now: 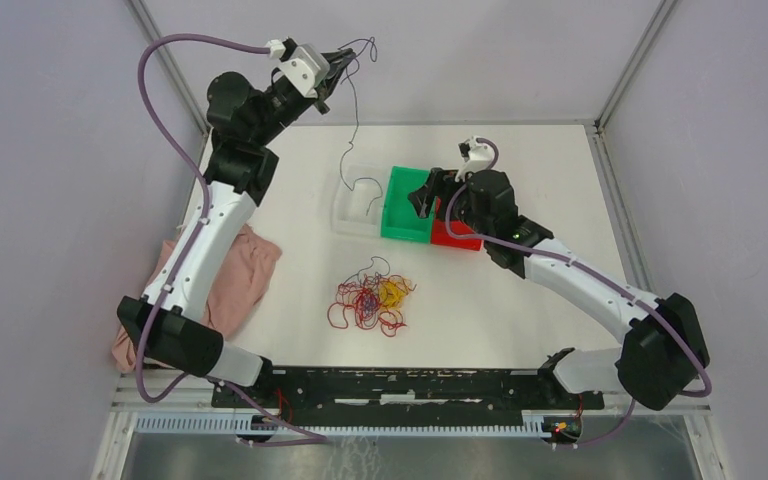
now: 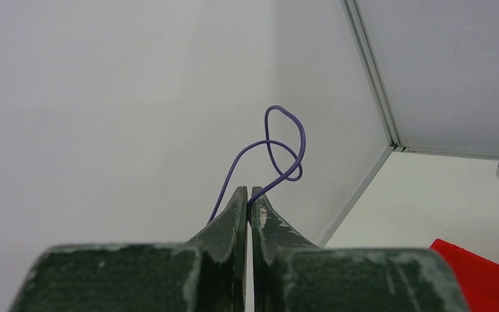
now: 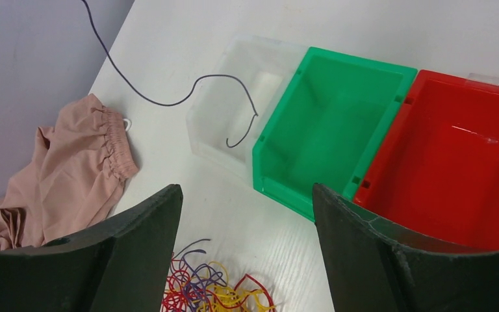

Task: Untangle the cables
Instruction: Place the cable in the bin.

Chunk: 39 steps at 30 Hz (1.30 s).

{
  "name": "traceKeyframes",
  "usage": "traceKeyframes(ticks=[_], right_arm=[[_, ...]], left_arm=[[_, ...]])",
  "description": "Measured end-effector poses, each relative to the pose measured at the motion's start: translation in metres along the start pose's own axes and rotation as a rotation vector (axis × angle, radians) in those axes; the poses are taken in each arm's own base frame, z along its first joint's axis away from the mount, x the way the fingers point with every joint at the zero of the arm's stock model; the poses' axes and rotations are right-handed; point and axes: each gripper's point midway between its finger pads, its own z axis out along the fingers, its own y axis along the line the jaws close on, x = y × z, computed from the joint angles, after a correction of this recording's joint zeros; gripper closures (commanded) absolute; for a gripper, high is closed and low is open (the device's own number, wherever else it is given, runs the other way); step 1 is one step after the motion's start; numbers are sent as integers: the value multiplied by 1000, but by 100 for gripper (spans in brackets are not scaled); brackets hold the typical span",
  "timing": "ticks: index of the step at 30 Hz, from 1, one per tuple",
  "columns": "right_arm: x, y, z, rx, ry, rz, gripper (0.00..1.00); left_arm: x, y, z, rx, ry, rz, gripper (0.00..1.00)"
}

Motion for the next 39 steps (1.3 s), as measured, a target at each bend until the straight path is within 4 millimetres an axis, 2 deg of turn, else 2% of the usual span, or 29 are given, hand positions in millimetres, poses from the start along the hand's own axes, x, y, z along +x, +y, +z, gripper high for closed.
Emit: traceKeyframes(ticks=[4, 8, 12, 18, 23, 31, 35, 39], right_arm=[[-5, -7, -8, 15, -21, 5, 20], [-11, -11, -13, 27, -42, 9, 21], [-13, -17, -15, 46, -53, 13, 21], [-9, -31, -16, 99, -46, 17, 21], [-4, -41, -16, 126, -31, 20, 21], [-5, -54, -20, 154, -36, 29, 21], [-4, -63, -26, 171, -42, 35, 21], [-7, -72, -34, 188, -59, 45, 21]], left_arm=[[10, -1, 8, 8, 10, -8, 97], [10, -3, 20, 21, 0, -13, 97], [-3, -8, 36, 40, -37, -11, 97], [-34, -19, 58, 68, -115, -4, 97], [-42, -25, 66, 83, -137, -6, 97], [-25, -37, 73, 106, -111, -26, 97], [-6, -51, 78, 132, -82, -38, 97], [25, -71, 86, 168, -36, -57, 97]])
